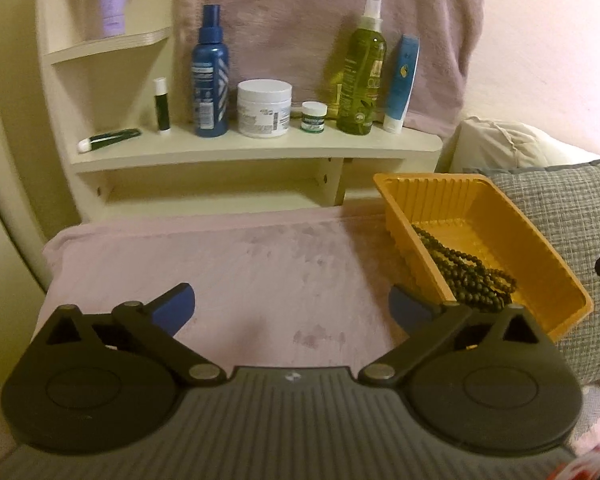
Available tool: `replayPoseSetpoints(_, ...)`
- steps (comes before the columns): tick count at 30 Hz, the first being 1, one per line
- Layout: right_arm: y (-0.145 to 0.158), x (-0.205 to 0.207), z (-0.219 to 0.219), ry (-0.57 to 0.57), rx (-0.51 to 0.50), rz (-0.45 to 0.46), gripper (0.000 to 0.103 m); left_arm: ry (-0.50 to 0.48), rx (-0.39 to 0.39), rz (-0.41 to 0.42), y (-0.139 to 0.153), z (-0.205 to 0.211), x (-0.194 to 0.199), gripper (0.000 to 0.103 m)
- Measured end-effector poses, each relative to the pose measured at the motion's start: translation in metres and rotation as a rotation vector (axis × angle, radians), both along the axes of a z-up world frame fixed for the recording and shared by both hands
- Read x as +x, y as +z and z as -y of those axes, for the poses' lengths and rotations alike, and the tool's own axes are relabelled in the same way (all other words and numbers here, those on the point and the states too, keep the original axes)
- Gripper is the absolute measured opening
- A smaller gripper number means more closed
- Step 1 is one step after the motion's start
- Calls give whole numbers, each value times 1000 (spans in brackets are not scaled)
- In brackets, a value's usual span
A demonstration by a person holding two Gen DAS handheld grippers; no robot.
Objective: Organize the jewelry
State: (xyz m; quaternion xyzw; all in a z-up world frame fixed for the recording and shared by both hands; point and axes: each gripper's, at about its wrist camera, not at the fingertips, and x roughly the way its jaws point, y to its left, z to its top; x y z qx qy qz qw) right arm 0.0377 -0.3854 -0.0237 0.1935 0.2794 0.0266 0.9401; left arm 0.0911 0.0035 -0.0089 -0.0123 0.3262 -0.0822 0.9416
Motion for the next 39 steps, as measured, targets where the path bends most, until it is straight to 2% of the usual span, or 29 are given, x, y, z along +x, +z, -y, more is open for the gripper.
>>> replayPoseSetpoints(5,16,-11,-46,123,-64,-62,87,35,-27,-39,-6,3,-28,102)
replayPoseSetpoints(13,-1,-25,-112,283,-137,-177,89,88,-16,-139,-24,12,-63,102)
replayPoseSetpoints(21,-18,-28,-137,319,-174,-223,89,143,-15,-208,-31,15,-78,102)
replayPoseSetpoints(39,-18,-29,-142,312,-185,-218,89,153,0,-195,-26,19,-88,102)
